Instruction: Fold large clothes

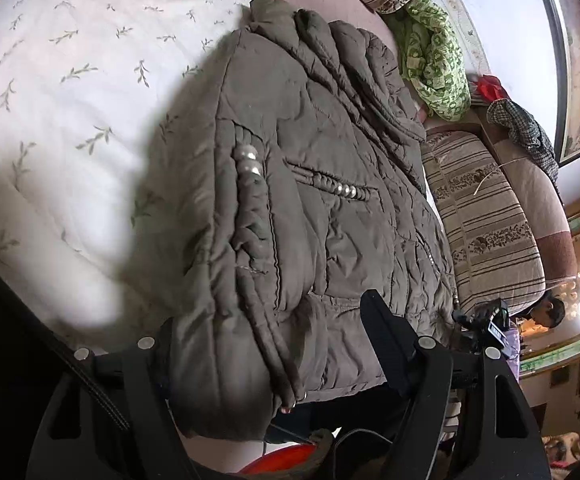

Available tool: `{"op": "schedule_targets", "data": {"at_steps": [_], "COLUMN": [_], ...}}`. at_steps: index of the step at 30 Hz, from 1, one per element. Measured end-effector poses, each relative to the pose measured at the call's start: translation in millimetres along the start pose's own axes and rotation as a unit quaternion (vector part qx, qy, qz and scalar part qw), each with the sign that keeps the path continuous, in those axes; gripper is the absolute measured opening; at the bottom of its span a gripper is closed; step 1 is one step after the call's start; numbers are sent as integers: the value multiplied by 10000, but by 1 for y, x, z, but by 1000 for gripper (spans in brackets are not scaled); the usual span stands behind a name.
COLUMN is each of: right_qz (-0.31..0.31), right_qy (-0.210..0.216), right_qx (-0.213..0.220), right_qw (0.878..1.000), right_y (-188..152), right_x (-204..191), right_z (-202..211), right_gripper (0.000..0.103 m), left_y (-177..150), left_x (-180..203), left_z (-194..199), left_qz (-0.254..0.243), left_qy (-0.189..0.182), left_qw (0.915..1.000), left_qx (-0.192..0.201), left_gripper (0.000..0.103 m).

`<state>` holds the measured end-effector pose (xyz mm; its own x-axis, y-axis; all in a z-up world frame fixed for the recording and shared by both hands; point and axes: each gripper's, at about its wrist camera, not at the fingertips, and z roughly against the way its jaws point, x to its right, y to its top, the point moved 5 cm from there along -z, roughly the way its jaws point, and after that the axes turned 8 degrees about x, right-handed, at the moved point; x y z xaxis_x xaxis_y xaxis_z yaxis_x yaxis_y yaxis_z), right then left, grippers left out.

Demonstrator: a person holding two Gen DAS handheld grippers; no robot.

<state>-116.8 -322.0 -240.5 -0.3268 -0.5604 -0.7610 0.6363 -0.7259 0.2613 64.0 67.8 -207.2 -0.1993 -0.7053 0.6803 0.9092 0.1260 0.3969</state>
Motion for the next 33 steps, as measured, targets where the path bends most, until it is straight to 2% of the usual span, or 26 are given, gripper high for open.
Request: {"op": "schedule_targets", "data": {"at_steps": [6,9,10,11,12,13,14,16,20,23,29,33], "right_qz": [511,625,600,546,490,445,416,439,599,812,970,1164], "right_qy": [-312,-418,-433,-481,-577,-624,-602,-463,-105,6,-359,-305], "right_qx": [-136,-167,-167,-153,-121,-90,-59,92,365,366,142,301], "right_qw": [9981,9970,9971,9972,9971,9970,9973,9979,9975,9960,9945,9923], "right_y": [-24,-28,-28,-28,-27,-27,-27,-26,-28,-37,-39,-16], "right_x": [-16,-20,-20,-18,-16,-16,-17,-24,-50,-64,-59,-81], "right_z": [-9,-15,-17,-19,-19,-18,-16,-5,25,39,32,37], "right_gripper": [67,60,55,47,35,31,26,22,18,18,18,18], "left_y": [-6,-8,-9,-9,-9,-9,-8,-5,-2,-7,-6,11], "left_x": [7,10,11,11,9,7,7,11,30,40,32,52], "left_z": [-2,-3,-3,-2,0,1,3,16,55,72,61,70], "left_qz": [-113,-138,-126,-113,-88,-60,-23,88,-122,-407,-604,-831], "left_qy": [308,557,703,897,1128,1439,1502,1352,1216,1278,1814,1850], "left_qw": [9993,9979,9968,9952,9928,9888,9879,9893,9887,9859,9777,9717], "left_qx": [186,298,344,372,392,385,384,537,870,997,874,1212], "left_gripper": [76,76,73,67,45,30,28,21,18,18,18,18]}}
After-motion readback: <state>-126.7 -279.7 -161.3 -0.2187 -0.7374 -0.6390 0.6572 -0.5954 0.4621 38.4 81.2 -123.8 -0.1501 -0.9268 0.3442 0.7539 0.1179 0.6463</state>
